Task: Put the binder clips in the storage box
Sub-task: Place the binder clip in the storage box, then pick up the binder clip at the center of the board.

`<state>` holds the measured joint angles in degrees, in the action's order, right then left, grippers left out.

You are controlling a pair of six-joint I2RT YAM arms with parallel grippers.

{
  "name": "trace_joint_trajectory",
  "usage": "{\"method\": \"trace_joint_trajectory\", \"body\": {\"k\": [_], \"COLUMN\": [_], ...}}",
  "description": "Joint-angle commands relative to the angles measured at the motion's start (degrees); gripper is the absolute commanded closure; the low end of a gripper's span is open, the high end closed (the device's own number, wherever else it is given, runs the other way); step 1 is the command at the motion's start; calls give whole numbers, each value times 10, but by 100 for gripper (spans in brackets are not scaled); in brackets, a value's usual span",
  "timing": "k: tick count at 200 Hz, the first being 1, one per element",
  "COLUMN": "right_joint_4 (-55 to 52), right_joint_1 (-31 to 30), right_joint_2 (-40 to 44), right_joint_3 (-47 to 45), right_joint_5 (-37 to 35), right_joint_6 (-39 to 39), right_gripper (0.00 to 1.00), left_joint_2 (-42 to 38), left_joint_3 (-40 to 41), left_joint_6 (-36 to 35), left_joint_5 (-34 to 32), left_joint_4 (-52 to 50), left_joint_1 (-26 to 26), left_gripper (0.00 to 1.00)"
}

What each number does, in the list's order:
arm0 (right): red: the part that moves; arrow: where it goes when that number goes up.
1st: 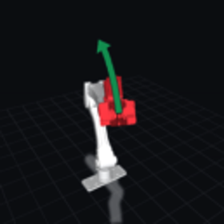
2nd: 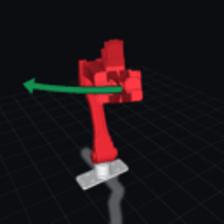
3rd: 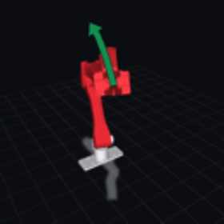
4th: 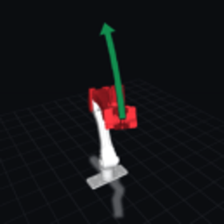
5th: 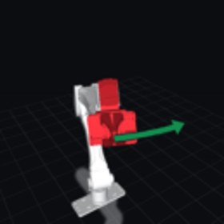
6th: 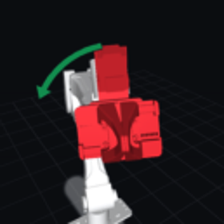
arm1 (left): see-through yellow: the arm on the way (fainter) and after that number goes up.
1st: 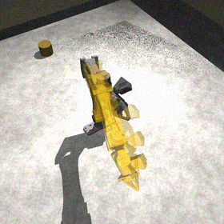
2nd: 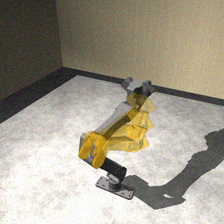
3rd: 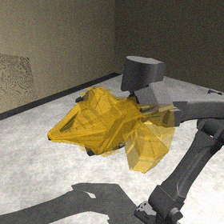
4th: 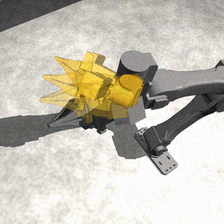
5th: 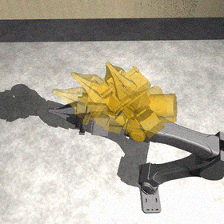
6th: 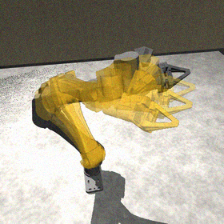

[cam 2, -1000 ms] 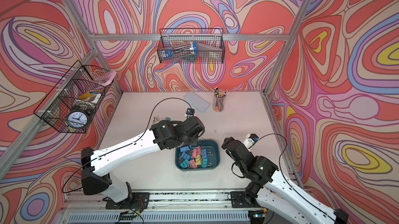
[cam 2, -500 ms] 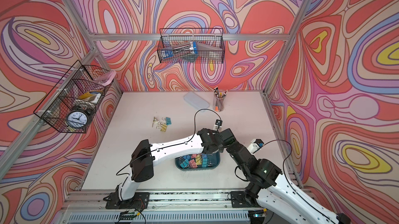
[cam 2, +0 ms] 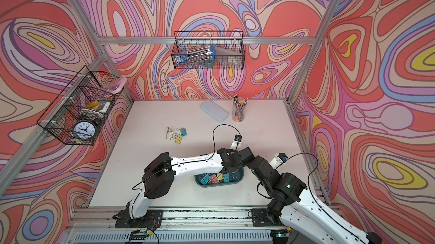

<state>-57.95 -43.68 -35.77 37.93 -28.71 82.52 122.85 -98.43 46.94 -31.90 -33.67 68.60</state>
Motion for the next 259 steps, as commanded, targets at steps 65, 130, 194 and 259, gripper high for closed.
{"method": "trace_joint_trajectory", "body": {"k": [65,130,194,259], "right_joint_4": [53,197,312,300], "right_joint_1": [-1,-1,-15,-39], "right_joint_2": [-41,-200,-512,-853], "right_joint_3": [55,150,321,642], "right_joint_5": [17,127,240,258], "right_joint_6": [-66,-234,-341,-426], "right_gripper": [8,12,17,28], "left_joint_2": [-149,-348,-606,-797], "left_joint_3": [117,199,354,452], "left_joint_6": [-31,-25,-17,-34], "left_joint_5": [-45,-62,-15,-39], "left_joint_4": [106,86,-4,-110], "left_joint_1": [5,-41,-238,-390], "left_gripper": [68,67,68,59]}}
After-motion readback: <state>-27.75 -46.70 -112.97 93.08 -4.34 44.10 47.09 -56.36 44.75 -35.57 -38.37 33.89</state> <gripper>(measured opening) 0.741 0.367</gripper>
